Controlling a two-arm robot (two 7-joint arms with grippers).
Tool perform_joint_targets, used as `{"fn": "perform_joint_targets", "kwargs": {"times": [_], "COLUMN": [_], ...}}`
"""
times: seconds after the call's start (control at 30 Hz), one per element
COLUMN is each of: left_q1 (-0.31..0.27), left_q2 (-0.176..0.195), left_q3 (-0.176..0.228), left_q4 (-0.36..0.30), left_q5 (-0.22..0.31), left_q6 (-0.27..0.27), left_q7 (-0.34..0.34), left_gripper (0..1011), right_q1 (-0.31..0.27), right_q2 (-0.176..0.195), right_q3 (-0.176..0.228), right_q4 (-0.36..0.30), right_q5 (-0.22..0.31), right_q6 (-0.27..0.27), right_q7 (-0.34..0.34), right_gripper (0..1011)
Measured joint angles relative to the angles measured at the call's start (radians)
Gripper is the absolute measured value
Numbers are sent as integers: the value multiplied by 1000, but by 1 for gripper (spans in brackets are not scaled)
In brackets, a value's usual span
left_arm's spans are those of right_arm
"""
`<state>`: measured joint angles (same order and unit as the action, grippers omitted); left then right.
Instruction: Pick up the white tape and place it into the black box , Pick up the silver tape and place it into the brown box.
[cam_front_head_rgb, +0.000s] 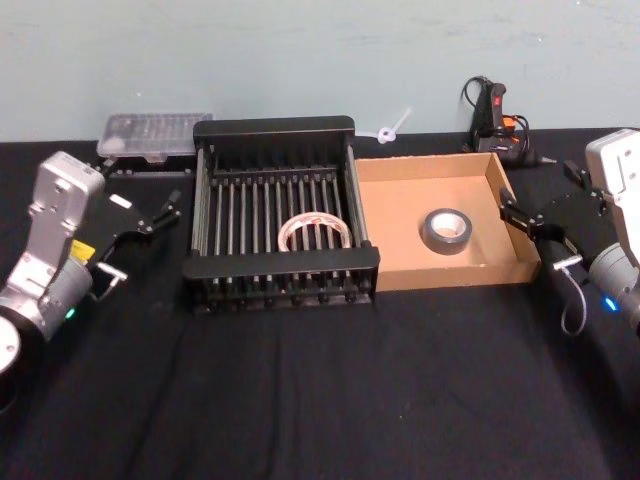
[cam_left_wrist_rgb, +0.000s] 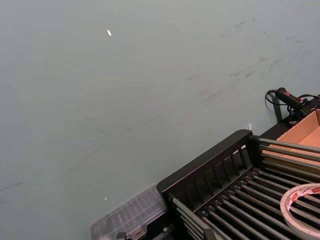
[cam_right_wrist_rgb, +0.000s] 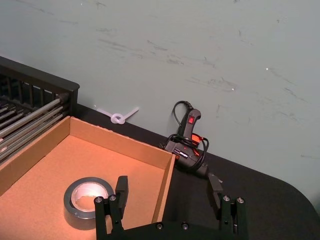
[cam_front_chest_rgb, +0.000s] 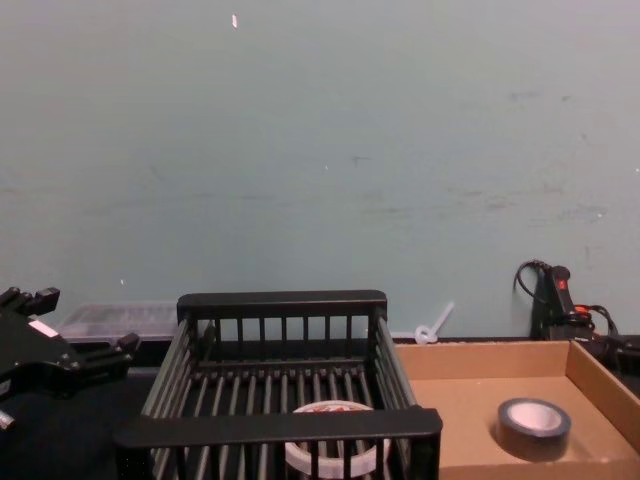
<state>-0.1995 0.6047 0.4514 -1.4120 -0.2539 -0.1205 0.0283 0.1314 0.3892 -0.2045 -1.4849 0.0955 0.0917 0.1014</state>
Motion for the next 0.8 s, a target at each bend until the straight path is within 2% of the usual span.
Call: {"fn": "perform_joint_targets", "kwargs": {"times": [0.8], "left_q1": [0], "left_q2": [0], "left_q3": [0], "left_q4": [0], "left_q5": [0], "left_q6": [0], "left_q7": [0], "left_gripper": [1001], "right_q1": [0], "right_q2": [0], "right_q3": [0], "right_q4": [1], "right_q5": [2], "right_q6": [0], "right_q7": [1], "right_gripper": [1002]}}
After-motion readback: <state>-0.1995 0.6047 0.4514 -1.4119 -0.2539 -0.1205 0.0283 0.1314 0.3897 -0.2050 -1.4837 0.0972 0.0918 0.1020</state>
